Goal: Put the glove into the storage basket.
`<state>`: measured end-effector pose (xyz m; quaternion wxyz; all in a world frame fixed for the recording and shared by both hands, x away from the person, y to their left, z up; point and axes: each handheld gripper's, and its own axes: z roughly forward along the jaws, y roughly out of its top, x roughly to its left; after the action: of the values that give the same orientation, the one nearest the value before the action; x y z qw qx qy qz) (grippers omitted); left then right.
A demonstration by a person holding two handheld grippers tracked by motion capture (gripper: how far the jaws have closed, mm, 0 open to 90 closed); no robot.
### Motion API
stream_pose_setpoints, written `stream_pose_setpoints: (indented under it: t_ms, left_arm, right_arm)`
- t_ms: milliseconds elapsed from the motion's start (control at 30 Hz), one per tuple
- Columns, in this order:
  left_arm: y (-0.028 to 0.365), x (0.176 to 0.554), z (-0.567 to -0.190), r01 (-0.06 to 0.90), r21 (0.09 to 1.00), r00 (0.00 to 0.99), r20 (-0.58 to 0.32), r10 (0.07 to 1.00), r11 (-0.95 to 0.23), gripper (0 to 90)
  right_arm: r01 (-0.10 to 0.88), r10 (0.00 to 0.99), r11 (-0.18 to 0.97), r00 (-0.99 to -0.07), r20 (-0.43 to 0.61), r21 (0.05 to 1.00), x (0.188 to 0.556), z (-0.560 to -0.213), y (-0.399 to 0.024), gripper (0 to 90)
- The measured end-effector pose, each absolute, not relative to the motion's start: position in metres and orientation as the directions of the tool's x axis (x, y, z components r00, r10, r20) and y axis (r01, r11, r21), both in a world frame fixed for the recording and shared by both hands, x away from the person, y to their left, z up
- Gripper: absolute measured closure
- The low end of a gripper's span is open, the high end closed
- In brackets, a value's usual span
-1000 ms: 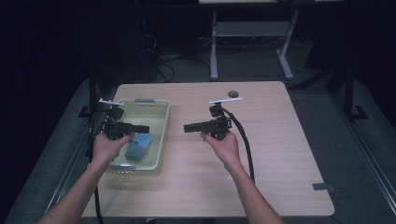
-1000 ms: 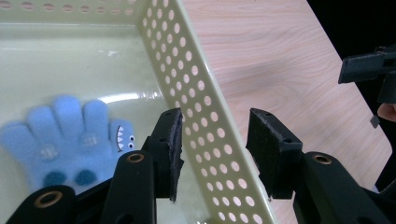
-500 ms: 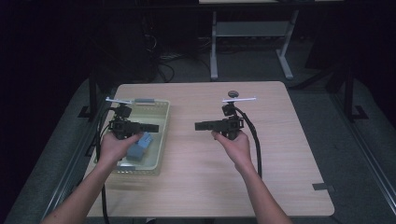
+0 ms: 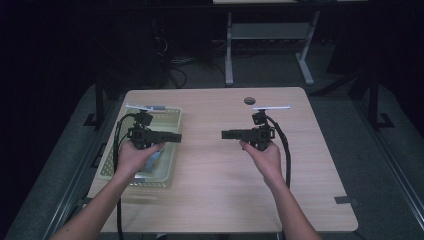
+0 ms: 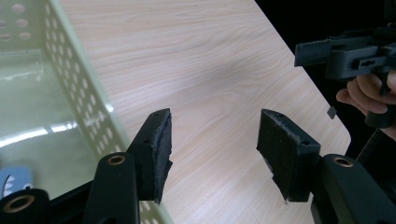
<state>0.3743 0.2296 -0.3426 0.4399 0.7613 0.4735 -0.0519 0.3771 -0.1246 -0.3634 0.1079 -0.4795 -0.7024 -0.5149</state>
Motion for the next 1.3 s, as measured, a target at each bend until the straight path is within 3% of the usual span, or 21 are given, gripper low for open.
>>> stream_pose_setpoints:
  t_ms: [1300]
  left_arm:
    - [0.170,0.358,-0.347,0.729,0.654,0.634,-0.535,0.558,-0.202,31.7]
  right_arm:
    - [0.794,0.629,-0.062,-0.439,0.642,0.604,0.355,-0.383,-0.182,36.0]
